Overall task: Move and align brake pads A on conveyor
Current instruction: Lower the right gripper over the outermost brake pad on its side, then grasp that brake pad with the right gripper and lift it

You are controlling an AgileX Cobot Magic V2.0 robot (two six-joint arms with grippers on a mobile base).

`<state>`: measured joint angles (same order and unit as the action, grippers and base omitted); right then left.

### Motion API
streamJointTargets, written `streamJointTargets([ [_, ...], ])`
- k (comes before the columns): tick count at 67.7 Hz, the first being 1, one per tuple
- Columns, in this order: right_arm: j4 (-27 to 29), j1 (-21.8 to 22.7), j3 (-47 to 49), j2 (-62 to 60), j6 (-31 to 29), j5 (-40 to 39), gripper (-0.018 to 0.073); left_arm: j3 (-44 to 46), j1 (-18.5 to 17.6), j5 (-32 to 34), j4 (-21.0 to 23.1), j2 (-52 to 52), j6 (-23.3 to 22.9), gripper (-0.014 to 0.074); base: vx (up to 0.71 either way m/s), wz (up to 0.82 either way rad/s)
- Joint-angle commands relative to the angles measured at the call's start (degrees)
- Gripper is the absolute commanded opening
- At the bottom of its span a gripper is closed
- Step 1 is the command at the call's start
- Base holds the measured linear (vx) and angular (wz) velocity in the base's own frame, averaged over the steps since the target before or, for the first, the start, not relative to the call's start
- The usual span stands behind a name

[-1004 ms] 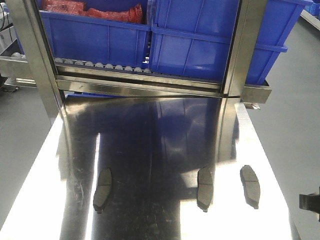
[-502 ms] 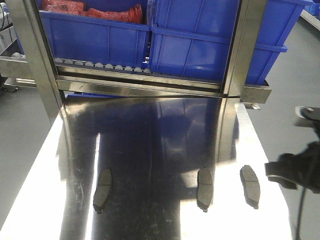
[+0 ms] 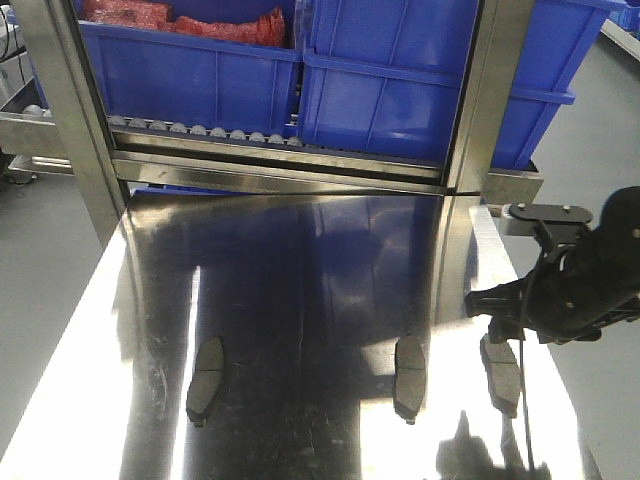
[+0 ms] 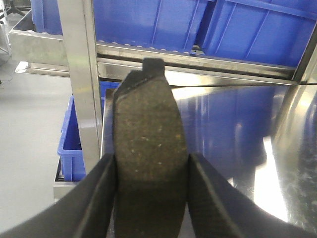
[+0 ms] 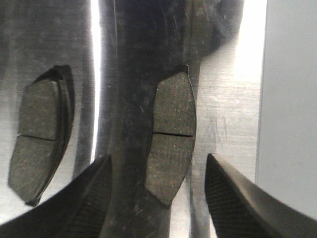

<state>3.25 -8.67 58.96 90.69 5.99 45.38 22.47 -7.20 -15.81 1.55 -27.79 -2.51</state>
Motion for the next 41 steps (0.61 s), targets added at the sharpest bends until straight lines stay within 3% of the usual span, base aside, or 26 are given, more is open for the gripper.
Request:
streamJointTargets([
  [1, -0.66, -0.02, 3.03, 1.32, 0.16, -0.72, 0.0442, 1.66, -0.24, 5.74, 0.09, 0.12, -0.02, -0.0006, 0.0, 0.0],
  [41, -0.62, 0.02, 6.32, 13.15, 0.37, 0.36, 0.0468, 1.66, -0.24, 5.74, 0.09, 0.12, -0.02, -0.0006, 0.0, 0.0],
])
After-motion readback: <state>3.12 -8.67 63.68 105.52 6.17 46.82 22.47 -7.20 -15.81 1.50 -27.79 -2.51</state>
